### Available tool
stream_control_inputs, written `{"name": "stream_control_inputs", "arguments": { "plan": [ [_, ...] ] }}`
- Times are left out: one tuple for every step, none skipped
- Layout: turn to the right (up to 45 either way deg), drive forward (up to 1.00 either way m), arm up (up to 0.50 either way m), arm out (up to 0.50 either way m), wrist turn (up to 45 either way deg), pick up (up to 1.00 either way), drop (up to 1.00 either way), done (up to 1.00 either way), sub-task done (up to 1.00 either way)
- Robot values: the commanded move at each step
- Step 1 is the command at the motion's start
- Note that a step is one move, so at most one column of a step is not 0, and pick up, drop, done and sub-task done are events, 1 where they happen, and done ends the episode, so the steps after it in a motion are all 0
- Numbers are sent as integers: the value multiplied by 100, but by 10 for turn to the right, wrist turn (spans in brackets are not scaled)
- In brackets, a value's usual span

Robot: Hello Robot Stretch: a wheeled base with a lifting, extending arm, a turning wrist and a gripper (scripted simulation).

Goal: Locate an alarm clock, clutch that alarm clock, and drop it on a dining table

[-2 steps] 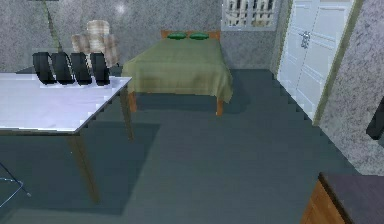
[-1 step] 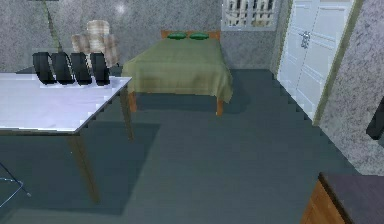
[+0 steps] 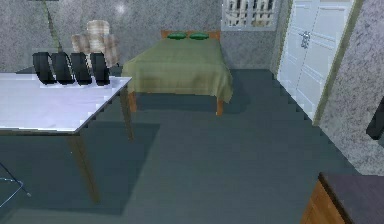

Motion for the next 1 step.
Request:
{"name": "stream_control_inputs", "arguments": {
  "plan": [
    [0,0,0,0,90,0,0,0,0]
  ]
}}
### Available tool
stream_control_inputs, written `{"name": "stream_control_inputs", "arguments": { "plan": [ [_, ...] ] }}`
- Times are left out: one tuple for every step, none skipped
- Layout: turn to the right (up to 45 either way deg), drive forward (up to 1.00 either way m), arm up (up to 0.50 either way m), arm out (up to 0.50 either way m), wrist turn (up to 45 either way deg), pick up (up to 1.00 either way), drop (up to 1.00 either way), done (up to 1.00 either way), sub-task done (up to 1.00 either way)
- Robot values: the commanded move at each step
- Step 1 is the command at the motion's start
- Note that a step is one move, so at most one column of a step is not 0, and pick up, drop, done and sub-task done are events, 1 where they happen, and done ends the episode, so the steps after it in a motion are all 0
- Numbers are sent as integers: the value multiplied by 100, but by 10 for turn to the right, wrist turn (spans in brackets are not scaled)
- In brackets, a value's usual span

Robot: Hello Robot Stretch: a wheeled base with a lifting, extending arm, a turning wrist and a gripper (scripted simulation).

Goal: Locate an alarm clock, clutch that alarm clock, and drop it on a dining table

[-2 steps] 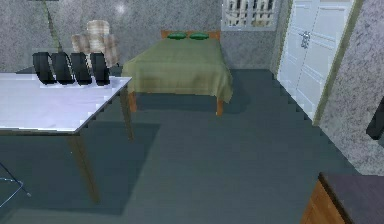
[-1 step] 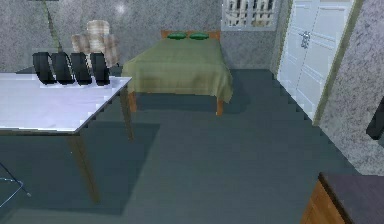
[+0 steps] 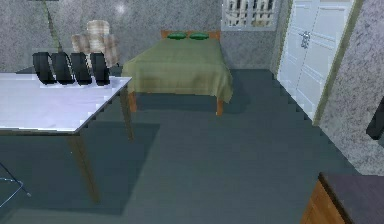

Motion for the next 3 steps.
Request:
{"name": "stream_control_inputs", "arguments": {
  "plan": [
    [0,0,-30,0,0,0,0,0,0],
    [0,0,0,0,0,100,0,0,0],
    [0,0,10,0,0,0,0,0,0]
  ]
}}
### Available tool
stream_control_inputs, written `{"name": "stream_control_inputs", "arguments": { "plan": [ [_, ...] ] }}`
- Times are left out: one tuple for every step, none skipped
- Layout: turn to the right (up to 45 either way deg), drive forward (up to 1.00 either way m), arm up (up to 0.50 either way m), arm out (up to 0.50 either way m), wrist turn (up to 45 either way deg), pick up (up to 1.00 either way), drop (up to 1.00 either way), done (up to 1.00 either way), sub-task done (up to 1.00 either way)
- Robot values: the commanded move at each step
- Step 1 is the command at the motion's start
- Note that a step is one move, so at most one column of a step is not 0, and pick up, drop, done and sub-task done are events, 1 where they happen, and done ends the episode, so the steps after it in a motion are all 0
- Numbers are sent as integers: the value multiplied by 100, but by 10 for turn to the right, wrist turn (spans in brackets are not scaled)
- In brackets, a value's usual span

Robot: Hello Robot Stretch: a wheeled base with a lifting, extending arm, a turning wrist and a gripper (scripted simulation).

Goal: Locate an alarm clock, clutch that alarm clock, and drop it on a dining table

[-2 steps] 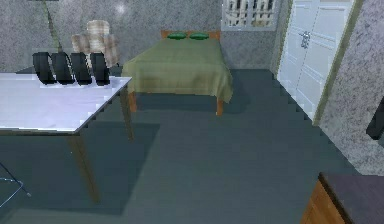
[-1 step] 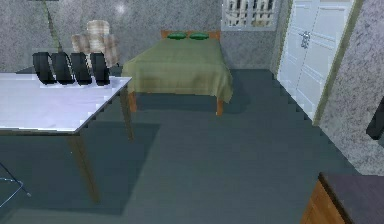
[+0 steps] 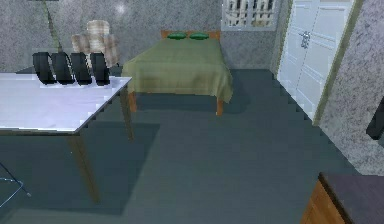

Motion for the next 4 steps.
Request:
{"name": "stream_control_inputs", "arguments": {
  "plan": [
    [0,0,30,0,0,0,0,0,0],
    [0,0,0,0,-450,0,0,0,0],
    [0,0,0,0,-450,0,0,0,0],
    [0,0,0,0,-450,0,0,0,0]
  ]
}}
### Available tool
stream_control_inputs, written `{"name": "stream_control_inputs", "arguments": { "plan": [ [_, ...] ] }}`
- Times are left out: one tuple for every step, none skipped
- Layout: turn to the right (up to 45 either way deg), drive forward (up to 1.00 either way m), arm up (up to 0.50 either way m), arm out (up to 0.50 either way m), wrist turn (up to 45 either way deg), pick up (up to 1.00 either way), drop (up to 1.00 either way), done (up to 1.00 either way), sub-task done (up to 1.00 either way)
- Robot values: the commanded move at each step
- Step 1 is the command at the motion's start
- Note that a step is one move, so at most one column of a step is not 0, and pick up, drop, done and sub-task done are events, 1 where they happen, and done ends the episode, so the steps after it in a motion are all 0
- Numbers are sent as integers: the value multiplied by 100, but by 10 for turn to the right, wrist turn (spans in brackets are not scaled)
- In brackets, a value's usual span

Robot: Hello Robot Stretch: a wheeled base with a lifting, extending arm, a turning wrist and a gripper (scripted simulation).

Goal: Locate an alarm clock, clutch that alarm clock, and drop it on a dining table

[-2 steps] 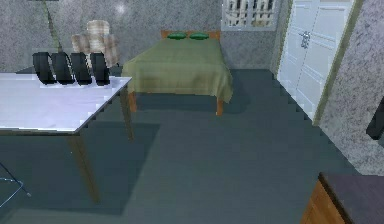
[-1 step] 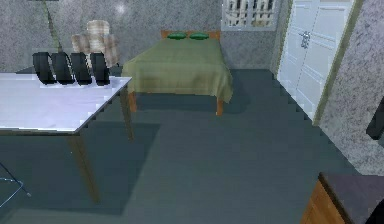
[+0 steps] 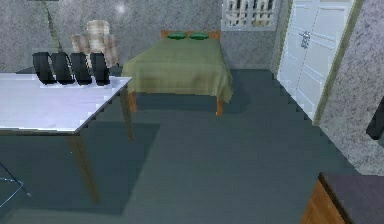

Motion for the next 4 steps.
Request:
{"name": "stream_control_inputs", "arguments": {
  "plan": [
    [0,0,0,0,-30,0,0,0,0],
    [0,0,0,-30,0,0,0,0,0],
    [-450,0,0,0,0,0,0,0,0],
    [-330,0,0,0,0,0,0,0,0]
  ]
}}
